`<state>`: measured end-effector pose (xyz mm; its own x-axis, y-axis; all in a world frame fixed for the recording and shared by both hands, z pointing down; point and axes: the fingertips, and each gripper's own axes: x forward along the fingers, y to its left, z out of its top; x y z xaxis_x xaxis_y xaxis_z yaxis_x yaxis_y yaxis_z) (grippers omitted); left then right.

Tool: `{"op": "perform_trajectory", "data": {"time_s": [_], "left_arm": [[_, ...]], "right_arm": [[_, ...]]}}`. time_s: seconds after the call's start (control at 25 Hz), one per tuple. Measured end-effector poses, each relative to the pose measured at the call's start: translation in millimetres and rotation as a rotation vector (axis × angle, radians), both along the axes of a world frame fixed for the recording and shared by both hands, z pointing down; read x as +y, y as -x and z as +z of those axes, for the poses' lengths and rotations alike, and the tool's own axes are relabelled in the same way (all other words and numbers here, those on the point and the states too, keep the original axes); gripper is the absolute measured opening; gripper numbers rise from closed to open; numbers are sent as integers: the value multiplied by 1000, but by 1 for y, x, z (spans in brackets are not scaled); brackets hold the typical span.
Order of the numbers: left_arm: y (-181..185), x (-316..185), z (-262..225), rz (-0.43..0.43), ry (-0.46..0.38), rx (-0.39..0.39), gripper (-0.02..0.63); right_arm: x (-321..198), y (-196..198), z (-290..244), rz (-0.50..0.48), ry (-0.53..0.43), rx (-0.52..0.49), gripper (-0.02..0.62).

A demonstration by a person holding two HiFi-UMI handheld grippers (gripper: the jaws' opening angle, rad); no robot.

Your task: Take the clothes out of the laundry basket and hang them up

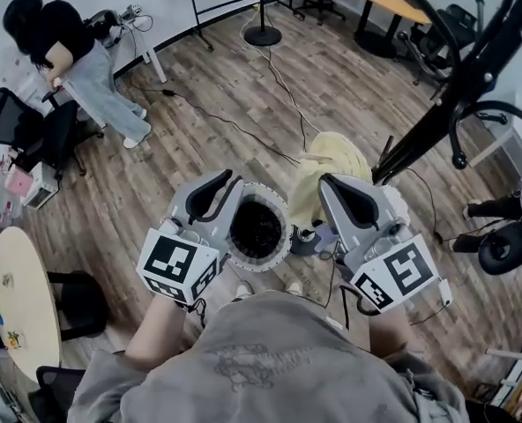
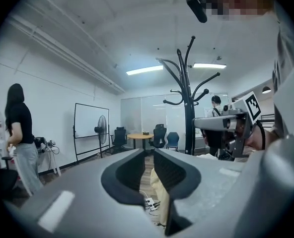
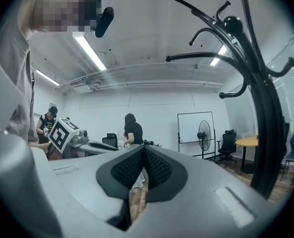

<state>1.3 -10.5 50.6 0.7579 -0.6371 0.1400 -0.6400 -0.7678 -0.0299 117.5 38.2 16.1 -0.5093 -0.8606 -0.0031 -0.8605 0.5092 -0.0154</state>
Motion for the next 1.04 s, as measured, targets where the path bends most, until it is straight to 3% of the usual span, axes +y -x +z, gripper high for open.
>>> {"op": "perform_trajectory", "data": {"time_s": [0.24,0.48,1.04], "left_arm": [[40,-11,22,-91,34,-25,1],[72,-10,39,-142,62,-27,0],[63,-4,32,-111,52,-49,0]], "right_arm": [[-16,23,16,-55,52,19,28],[-19,43,32,-88,82,41,28],[-18,26,33,-54,96,62,28]]}}
